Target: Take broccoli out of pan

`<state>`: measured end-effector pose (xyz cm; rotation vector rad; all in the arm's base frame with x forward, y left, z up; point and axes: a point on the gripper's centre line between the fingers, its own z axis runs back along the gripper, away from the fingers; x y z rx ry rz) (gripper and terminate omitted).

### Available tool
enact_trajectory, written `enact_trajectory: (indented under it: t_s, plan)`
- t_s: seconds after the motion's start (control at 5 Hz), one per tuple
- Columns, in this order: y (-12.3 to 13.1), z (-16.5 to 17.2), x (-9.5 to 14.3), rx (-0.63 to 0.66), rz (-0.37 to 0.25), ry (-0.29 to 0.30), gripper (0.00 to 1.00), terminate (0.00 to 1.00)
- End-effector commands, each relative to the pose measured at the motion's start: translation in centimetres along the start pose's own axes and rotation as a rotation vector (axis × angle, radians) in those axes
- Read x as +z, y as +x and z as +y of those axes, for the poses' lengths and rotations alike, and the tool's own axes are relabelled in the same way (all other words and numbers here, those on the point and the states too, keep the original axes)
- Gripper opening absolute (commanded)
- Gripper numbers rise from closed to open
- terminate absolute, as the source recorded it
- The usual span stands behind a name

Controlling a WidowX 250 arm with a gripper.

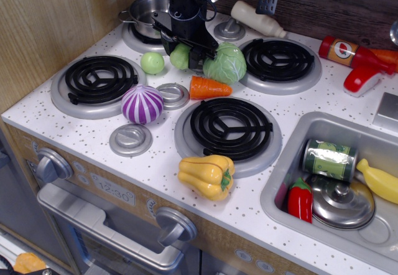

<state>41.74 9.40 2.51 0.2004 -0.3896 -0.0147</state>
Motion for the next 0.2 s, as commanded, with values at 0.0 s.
enact_trajectory:
  t_s: [0.0]
  plan:
    - [1.19, 0.88, 1.08, -0.006, -0.048, 0.001, 1.0, 1.0]
